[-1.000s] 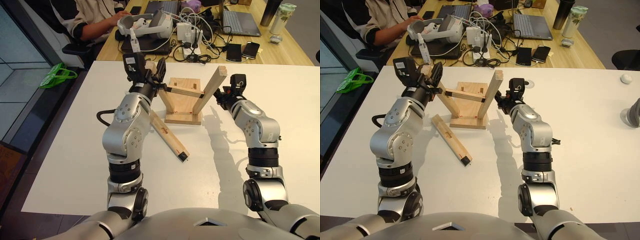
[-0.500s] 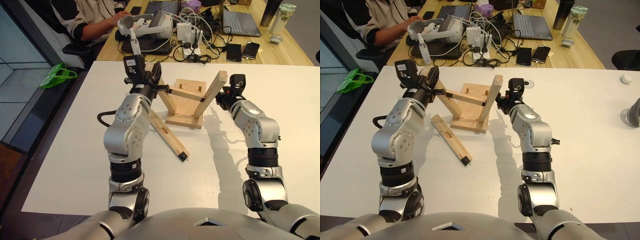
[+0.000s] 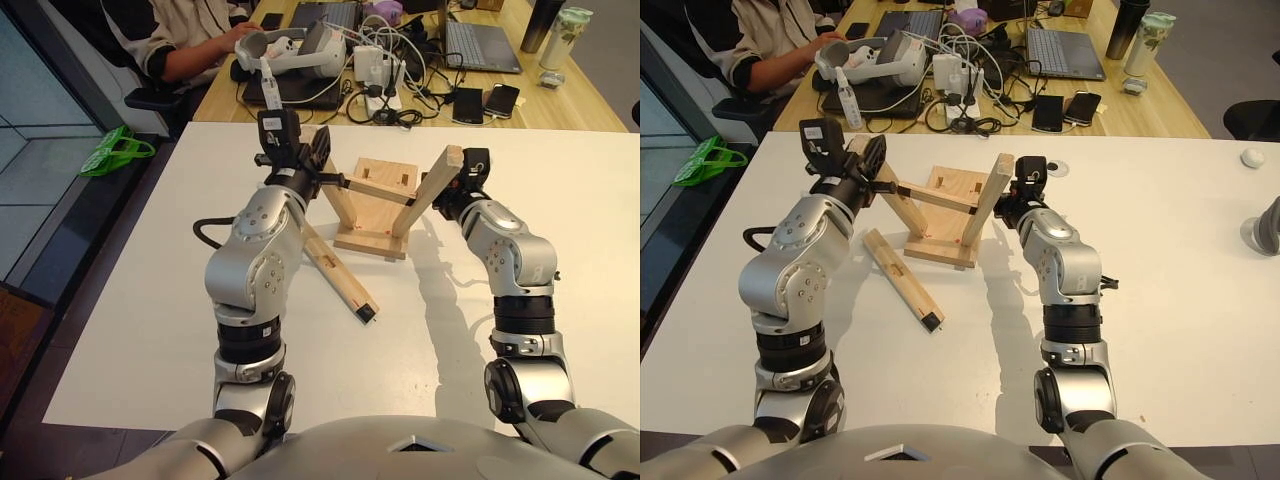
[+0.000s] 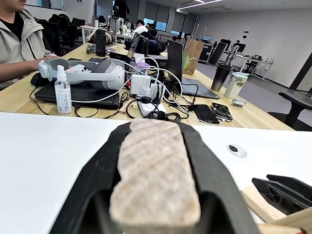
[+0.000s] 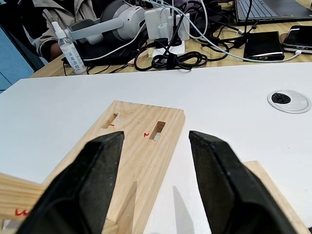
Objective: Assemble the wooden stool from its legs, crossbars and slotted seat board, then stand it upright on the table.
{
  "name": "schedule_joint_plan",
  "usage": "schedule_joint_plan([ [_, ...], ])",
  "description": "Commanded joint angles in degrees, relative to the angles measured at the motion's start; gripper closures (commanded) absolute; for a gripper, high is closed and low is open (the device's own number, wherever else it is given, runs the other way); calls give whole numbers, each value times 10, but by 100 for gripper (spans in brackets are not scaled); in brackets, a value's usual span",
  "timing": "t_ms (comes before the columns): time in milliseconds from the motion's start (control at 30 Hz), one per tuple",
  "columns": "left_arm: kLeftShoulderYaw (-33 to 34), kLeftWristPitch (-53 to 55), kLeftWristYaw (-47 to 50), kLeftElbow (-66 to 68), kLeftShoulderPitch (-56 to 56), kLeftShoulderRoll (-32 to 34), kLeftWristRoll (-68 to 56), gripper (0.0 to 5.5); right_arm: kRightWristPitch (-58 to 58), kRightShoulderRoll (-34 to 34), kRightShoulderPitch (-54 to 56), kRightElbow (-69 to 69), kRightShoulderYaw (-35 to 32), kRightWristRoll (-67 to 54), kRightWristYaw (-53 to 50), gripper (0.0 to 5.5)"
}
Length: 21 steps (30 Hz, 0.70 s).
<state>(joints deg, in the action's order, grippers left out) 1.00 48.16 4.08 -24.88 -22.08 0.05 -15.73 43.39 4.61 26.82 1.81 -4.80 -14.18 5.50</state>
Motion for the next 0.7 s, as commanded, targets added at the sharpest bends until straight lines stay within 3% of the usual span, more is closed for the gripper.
schedule_joint_plan([
  [33,-16,29,-5,25,21,-3,4,448,-5,3,2,-8,1,5,-2,299],
  [400,19,14,2,64,-15,-10,2,448,-31,9,13,-10,-3,13,-7,299],
  [700,24,8,-1,75,-21,-18,0,448,-124,12,101,-67,-82,-13,-44,299],
])
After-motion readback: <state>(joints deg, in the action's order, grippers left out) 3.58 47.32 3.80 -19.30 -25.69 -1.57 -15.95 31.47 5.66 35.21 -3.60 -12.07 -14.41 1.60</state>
